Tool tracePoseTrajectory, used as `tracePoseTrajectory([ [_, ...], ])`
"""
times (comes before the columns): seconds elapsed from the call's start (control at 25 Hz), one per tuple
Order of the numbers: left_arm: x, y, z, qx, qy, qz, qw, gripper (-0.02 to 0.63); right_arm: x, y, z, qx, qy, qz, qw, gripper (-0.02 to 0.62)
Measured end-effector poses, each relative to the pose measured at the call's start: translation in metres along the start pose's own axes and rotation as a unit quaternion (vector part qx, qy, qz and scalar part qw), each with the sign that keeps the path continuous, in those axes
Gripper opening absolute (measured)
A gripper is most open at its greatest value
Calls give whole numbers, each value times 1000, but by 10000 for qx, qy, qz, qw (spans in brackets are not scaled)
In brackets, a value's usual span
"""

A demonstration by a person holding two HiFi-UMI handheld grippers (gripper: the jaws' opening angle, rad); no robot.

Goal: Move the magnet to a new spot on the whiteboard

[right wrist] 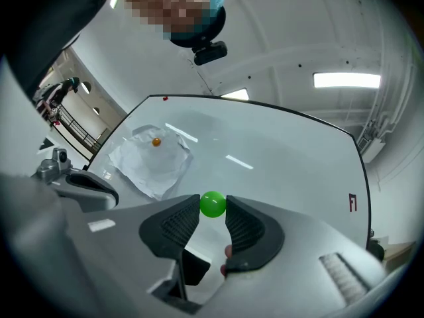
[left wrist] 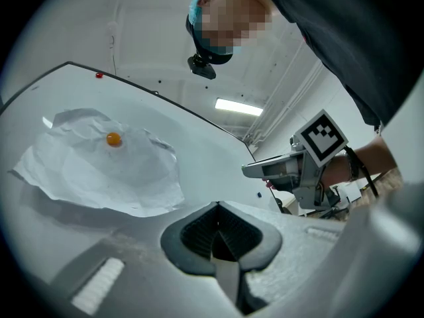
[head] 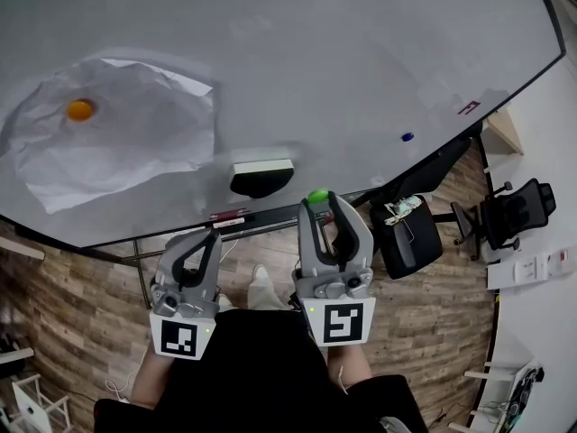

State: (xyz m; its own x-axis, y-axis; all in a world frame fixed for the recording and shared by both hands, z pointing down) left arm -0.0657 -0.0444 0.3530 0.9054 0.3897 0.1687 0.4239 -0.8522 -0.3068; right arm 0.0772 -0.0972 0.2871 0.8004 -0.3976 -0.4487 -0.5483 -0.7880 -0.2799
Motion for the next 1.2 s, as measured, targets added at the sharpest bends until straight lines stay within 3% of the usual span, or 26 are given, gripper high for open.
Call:
tracePoseTrajectory([
  [0.44, -1, -5, -1, -16, -27, 42, 10000, 2, -22, -12, -10, -41, 97, 270, 9996, 127],
  [1.2, 5, -7, -1, -47, -58, 37, 10000, 2, -39, -29, -25, -130, 133, 363, 9992, 127],
])
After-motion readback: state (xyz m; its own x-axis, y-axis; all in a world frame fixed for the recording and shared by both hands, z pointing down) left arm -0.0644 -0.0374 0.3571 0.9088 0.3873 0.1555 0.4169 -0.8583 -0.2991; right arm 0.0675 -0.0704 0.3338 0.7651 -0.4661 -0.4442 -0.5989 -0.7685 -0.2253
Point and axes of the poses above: the fingertips, and each gripper's own axes: y forward along the fingers, x to its right, z out of its top, the point moved 3 cm from there along -y, backward along the fingers, and after that the axes turned 8 degrees about -y, right-handed, at the moved point
